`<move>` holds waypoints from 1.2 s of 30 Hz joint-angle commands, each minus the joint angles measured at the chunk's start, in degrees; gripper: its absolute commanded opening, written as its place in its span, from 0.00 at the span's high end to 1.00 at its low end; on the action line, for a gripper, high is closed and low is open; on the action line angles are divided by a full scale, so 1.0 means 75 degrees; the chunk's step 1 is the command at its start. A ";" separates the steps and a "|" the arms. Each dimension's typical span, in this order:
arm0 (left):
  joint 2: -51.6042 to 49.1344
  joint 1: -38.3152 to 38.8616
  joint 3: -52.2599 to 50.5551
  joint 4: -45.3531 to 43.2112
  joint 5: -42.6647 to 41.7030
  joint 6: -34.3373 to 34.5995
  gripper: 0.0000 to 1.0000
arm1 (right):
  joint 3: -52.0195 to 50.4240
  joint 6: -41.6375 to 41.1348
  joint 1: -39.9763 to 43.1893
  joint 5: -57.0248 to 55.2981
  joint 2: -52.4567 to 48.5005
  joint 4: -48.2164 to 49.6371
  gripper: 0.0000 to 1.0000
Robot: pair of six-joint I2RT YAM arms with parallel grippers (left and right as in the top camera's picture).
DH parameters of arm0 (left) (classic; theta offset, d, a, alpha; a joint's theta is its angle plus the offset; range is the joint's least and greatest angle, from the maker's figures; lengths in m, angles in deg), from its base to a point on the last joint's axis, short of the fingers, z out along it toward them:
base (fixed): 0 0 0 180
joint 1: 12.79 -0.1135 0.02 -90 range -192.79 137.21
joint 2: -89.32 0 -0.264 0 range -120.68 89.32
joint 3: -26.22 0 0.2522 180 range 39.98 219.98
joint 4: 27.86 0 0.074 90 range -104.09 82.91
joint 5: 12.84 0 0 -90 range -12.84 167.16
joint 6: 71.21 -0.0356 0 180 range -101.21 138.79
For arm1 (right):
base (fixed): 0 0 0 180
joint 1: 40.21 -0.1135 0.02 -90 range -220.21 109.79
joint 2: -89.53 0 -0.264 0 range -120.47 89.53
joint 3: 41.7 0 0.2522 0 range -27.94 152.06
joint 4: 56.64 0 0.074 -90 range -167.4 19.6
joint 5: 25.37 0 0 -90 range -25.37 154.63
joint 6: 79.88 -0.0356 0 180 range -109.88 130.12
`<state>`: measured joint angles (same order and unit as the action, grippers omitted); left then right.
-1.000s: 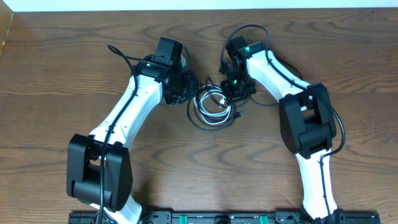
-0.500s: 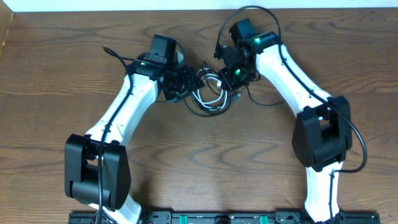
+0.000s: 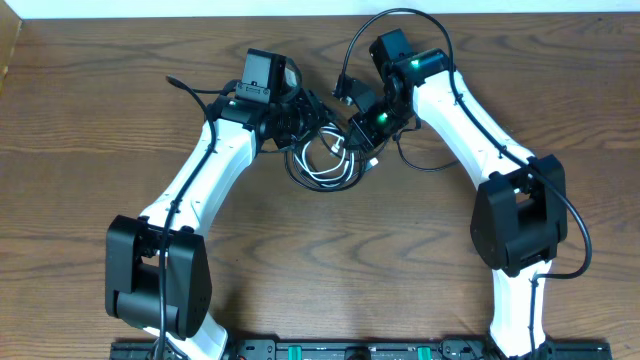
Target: Untangle cables
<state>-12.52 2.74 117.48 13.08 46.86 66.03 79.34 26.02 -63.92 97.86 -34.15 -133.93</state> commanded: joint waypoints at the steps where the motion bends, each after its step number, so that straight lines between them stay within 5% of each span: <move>1: -0.0009 -0.0038 0.0026 0.0017 0.0874 0.0119 0.75 | 0.0096 0.0323 0.0020 0.0714 0.0076 -0.0006 0.99; 3: -0.0009 -0.0052 0.0026 0.0006 0.0970 0.0119 0.92 | 0.0096 0.0402 0.0020 0.0562 0.0076 -0.0015 0.99; 6: 0.0026 -0.0152 0.0026 -0.0723 -0.0041 -0.0283 0.93 | 0.0096 0.0300 0.0020 -0.0201 0.0076 -0.0026 0.99; 10: 0.0388 -0.0539 0.0029 -0.3110 -0.3136 -0.0641 0.92 | 0.0096 -0.0227 0.0111 -0.1183 0.0076 -0.0009 0.99; 18: 0.1647 -0.1037 0.0029 -0.2506 -0.3270 -0.0758 0.93 | 0.0093 -0.1317 0.0676 -0.1655 0.0076 0.0070 0.99; 23: 0.1923 -0.1186 0.0029 -0.1641 -0.3203 -0.1378 0.92 | 0.0093 -0.1483 0.1064 -0.0484 0.0076 0.0128 0.99; 26: 0.1920 -0.1332 0.0026 -0.0653 -0.2244 -0.1696 0.93 | 0.0093 -0.1486 0.1256 -0.0353 0.0076 0.0117 0.97; 28: 0.1912 -0.1346 0.0026 0.0463 -0.0766 -0.1702 0.92 | 0.0093 -0.1486 0.1346 -0.0347 0.0076 0.0073 0.69; 32: 0.1734 -0.1288 0.0026 0.2040 0.0935 -0.1918 0.93 | 0.0093 -0.1486 0.1361 -0.0344 0.0076 0.0076 0.35; 36: 0.1431 -0.1276 0.0023 0.2614 0.0988 -0.2384 0.92 | 0.0093 -0.1489 0.1408 0.0090 0.0076 0.0251 0.19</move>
<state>-0.11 -6.92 116.84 31.20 49.28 52.13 80.13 15.09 -53.51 95.42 -33.78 -132.61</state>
